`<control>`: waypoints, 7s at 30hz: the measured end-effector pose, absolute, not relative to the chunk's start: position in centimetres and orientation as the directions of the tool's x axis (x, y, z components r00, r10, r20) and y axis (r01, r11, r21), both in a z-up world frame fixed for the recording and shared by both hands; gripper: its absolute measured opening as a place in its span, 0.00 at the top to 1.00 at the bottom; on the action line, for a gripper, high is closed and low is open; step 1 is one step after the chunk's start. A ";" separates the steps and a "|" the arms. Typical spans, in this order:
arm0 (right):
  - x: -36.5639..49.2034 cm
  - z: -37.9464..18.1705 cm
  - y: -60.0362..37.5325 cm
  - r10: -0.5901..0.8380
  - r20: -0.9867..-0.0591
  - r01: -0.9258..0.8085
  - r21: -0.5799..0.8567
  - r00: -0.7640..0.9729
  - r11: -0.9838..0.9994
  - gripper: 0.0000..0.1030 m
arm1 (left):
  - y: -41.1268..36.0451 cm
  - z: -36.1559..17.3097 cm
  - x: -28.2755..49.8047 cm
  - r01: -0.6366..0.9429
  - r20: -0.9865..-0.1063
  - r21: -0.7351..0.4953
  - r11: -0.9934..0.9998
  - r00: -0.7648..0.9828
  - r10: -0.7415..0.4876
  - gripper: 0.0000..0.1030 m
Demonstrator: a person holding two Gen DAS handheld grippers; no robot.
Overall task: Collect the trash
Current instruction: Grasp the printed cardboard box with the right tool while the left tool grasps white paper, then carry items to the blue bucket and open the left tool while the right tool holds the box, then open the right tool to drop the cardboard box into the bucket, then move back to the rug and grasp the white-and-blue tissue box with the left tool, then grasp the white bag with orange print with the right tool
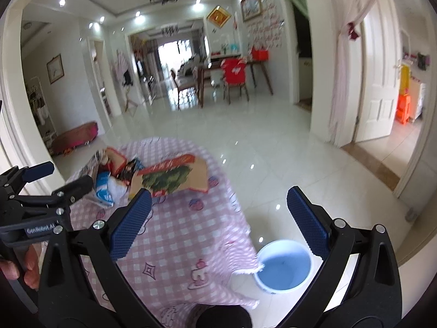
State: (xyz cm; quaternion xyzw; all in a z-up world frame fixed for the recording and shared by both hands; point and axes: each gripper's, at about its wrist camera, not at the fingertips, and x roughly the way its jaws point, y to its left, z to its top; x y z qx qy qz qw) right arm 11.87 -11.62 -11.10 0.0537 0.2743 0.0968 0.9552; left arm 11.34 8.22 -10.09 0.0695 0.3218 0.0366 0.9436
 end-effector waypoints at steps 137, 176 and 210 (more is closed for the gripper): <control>16.4 -15.5 -15.8 0.340 -0.516 -0.189 0.323 0.786 0.927 0.34 | 9.3 -15.1 21.0 0.089 -0.685 0.065 0.994 0.728 -0.020 0.14; 20.3 -19.2 1.9 0.480 -0.650 -0.397 0.285 0.590 0.873 0.33 | 28.2 -19.6 17.6 0.051 -0.638 -0.246 0.968 0.743 -0.201 0.64; 20.3 -18.6 7.2 0.542 -0.643 -0.461 0.312 0.541 0.831 0.29 | 28.9 -13.5 12.0 -0.123 -0.427 -0.150 0.981 0.903 0.048 0.94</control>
